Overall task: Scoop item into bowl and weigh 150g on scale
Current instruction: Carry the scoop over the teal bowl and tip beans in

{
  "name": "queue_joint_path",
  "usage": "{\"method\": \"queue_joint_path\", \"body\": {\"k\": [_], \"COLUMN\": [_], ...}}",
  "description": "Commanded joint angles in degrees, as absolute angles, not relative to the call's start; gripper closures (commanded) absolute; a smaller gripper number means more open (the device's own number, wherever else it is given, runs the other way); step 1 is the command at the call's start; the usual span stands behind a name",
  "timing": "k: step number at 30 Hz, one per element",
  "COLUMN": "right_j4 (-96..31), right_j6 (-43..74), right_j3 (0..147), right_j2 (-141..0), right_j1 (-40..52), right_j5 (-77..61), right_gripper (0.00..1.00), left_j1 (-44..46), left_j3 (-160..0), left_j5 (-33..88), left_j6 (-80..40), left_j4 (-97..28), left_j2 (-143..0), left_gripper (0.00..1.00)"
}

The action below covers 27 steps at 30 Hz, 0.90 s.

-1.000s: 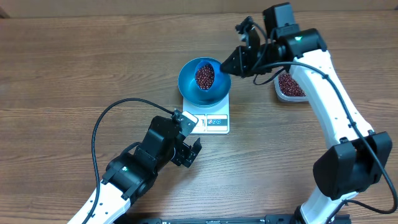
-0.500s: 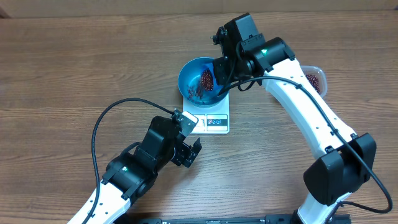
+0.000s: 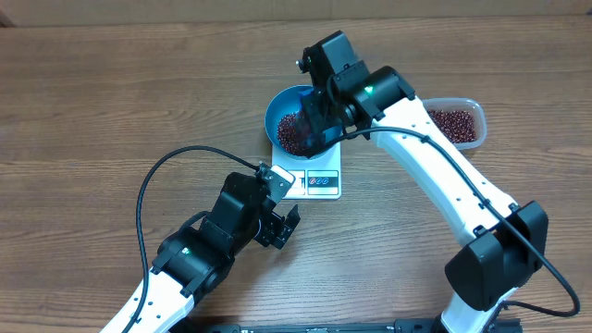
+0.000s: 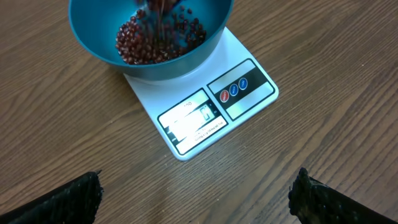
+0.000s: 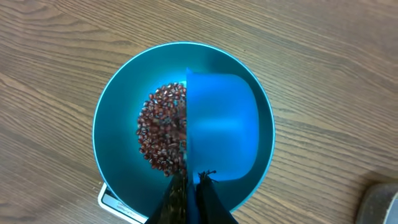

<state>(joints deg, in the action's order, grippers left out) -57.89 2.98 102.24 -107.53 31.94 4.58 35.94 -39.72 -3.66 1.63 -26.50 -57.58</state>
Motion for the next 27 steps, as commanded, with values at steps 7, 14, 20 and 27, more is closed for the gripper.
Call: {"method": "queue_joint_path", "body": {"k": [7,14,20,27], "right_j4": [-57.32,-57.32,-57.32,-57.3], "right_j6": [2.72,2.74,2.76,2.76], "right_j3": [104.25,104.25,104.25,104.25], "right_j2": [-107.26,-107.26,-107.26,-107.26], "right_j1": [35.7,38.24,38.94,38.94], "right_j5": [15.11,20.67,22.52,23.16], "right_gripper": [0.96,0.96,0.96,0.96], "left_j1": [35.64,35.64,35.64,35.64], "left_j3": [-39.35,-39.35,-39.35,-39.35], "left_j5": [-3.36,-3.36,-3.36,-3.36], "left_j6": [1.28,1.28,1.28,1.28], "left_j4": [-26.37,-26.37,-26.37,-26.37], "left_j2": [-56.88,-56.88,-56.88,-56.88], "left_gripper": [0.01,0.0,0.0,0.0]}}
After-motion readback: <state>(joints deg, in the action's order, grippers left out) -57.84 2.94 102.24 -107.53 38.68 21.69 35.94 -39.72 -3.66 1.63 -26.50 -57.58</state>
